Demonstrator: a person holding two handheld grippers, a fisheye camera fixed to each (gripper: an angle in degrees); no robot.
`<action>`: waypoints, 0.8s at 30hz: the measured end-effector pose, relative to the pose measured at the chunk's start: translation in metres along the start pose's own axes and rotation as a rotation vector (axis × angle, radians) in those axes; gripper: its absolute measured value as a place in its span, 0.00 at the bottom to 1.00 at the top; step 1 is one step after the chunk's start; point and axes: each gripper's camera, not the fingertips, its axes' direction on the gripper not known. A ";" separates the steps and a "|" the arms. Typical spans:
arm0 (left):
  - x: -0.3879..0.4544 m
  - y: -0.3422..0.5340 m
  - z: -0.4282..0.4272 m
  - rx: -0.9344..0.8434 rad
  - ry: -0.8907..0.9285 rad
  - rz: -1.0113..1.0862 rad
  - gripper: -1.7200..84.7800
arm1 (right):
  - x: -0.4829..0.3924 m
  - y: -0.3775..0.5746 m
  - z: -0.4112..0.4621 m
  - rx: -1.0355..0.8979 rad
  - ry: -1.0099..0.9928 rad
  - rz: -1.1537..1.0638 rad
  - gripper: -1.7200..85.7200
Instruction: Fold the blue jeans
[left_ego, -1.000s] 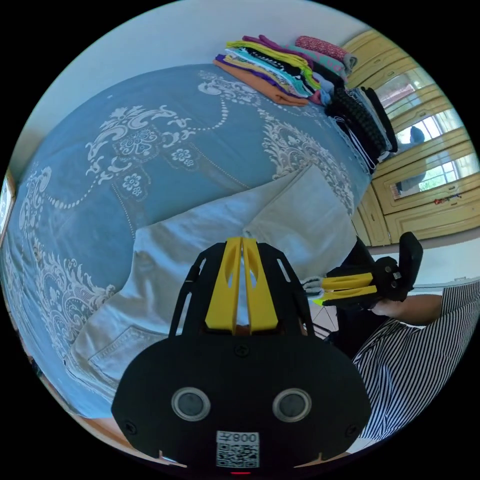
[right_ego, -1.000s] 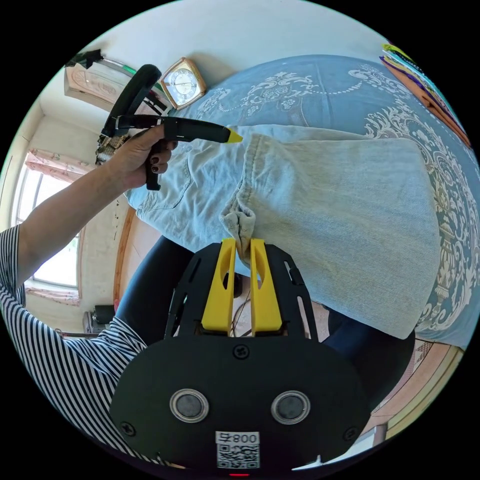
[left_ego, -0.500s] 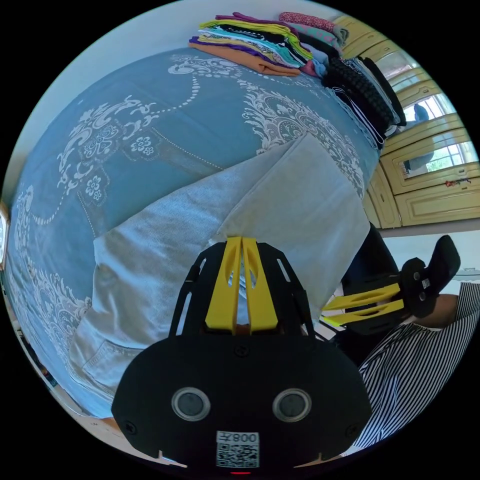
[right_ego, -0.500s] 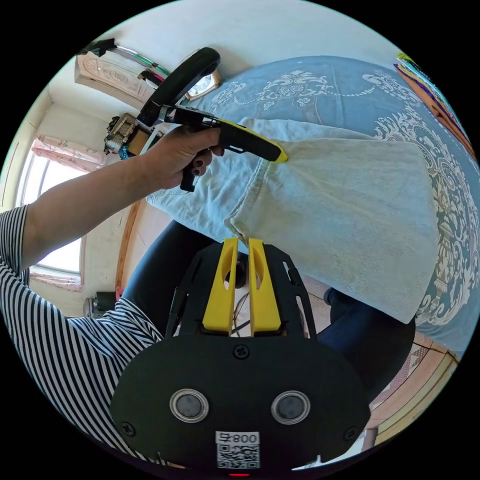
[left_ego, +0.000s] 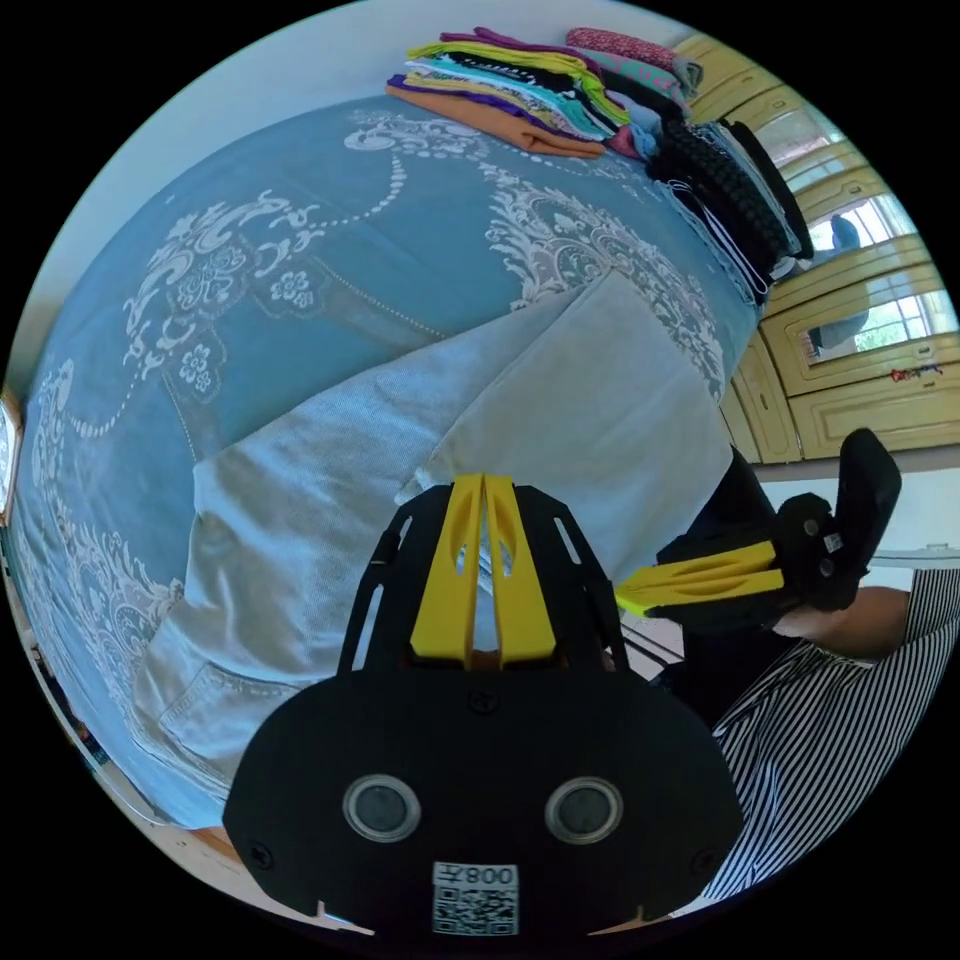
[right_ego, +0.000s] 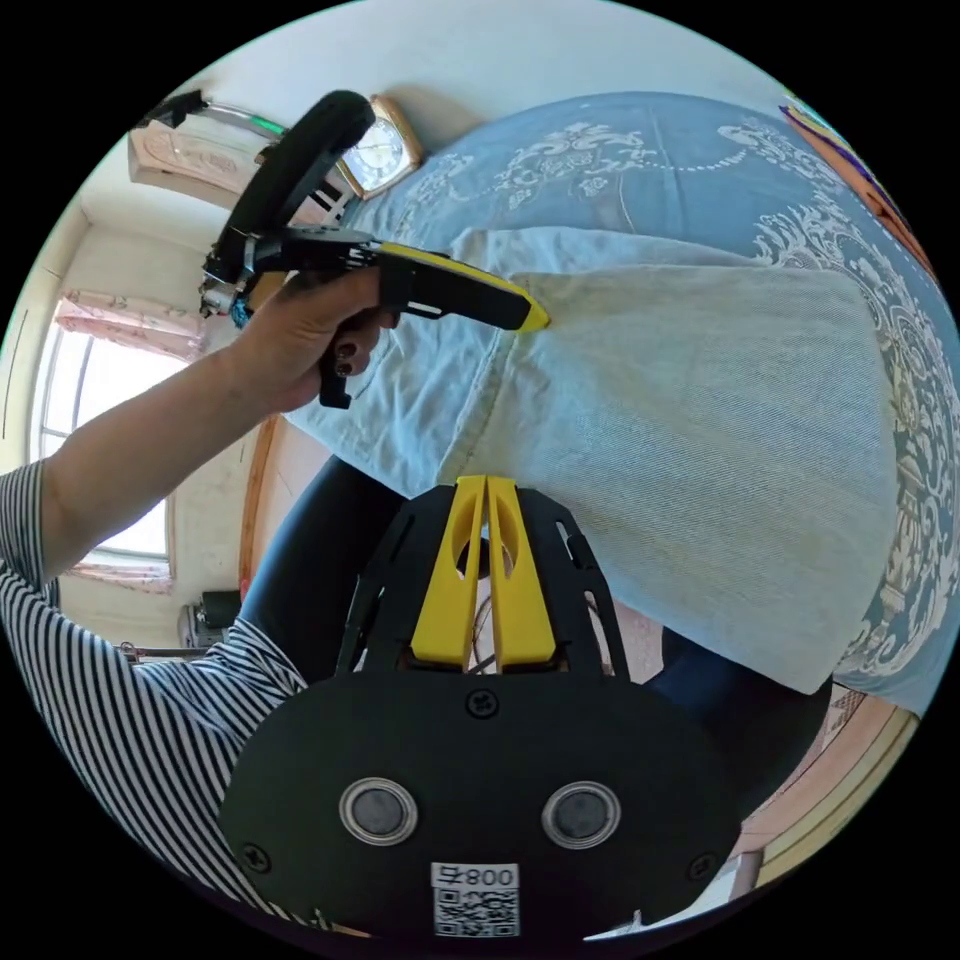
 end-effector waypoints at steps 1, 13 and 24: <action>0.009 -0.005 -0.002 0.020 0.009 0.026 0.02 | 0.004 0.002 -0.008 0.019 0.011 0.008 0.02; 0.113 -0.107 0.038 -0.001 0.080 0.183 0.02 | 0.120 0.044 -0.092 0.140 0.218 0.332 0.02; 0.168 -0.131 0.059 -0.046 0.058 0.220 0.02 | 0.159 0.059 -0.129 0.105 0.204 0.293 0.02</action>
